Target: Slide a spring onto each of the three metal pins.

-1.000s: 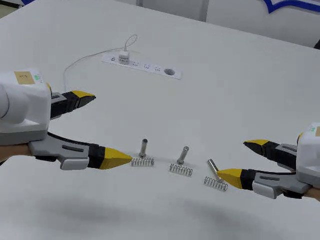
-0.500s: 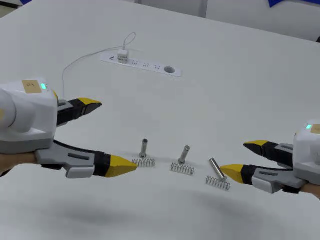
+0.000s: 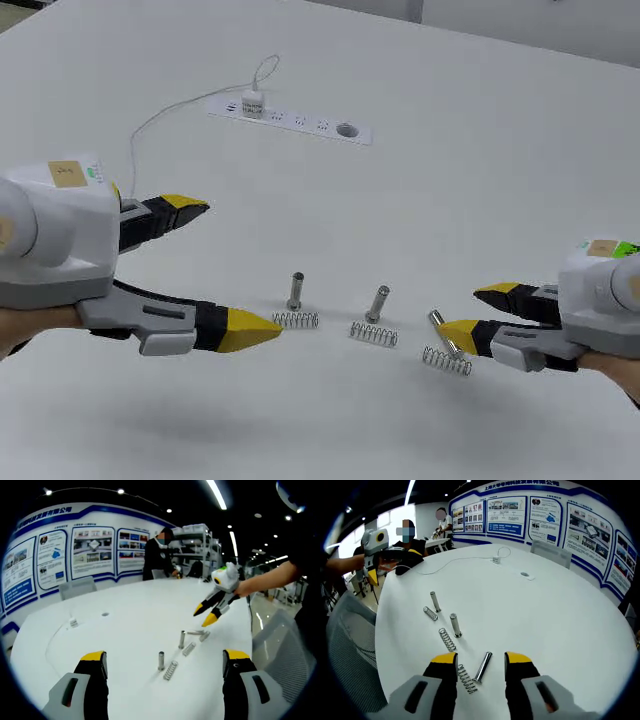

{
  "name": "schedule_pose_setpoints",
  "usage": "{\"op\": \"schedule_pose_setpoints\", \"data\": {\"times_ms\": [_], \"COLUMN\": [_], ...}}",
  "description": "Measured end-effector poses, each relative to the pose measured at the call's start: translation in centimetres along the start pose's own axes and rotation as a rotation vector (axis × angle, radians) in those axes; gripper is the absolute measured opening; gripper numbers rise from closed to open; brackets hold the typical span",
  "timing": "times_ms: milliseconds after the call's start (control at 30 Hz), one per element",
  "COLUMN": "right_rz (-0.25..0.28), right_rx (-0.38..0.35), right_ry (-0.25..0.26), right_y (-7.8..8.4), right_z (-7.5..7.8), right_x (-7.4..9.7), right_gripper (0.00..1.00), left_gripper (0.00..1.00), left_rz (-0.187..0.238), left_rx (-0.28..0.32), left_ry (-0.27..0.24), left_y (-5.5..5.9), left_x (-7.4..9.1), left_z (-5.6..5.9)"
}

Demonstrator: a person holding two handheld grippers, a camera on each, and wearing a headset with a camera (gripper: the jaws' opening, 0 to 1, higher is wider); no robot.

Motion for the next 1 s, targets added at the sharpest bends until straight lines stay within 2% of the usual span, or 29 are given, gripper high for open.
{"op": "schedule_pose_setpoints", "data": {"times_ms": [433,667,833,1000], "right_rz": [-0.057,-0.085,-0.120,-0.143], "right_rx": [-0.014,-0.052,-0.084,-0.102], "right_ry": [0.004,0.007,0.028,0.041], "right_y": [0.8,1.4,1.6,1.5], "right_z": [0.5,0.8,1.0,0.9], "right_x": [-2.3,-3.3,-4.1,-4.5], "right_gripper": [0.29,0.23,0.17,0.16], "left_gripper": [0.97,0.97,0.97,0.96], "left_rz": [-0.006,-0.015,-0.019,-0.022], "left_rx": [0.013,0.029,0.038,0.039], "left_ry": [-0.006,-0.012,-0.016,-0.014], "left_y": [0.2,0.7,0.9,1.0], "left_x": [-0.3,-0.2,-0.2,-0.3], "left_z": [-0.1,-0.2,-0.2,-0.1]}}
Point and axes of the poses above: the centre of the closed fingertips' face, and the gripper's own axes: x roughly backward along the fingers, z roughly to its right, y roughly out of its underside, the point moved 5 cm from there along x, roughly backward along the fingers, and after that the axes turned 3 degrees about -z, right-handed, at the moved point
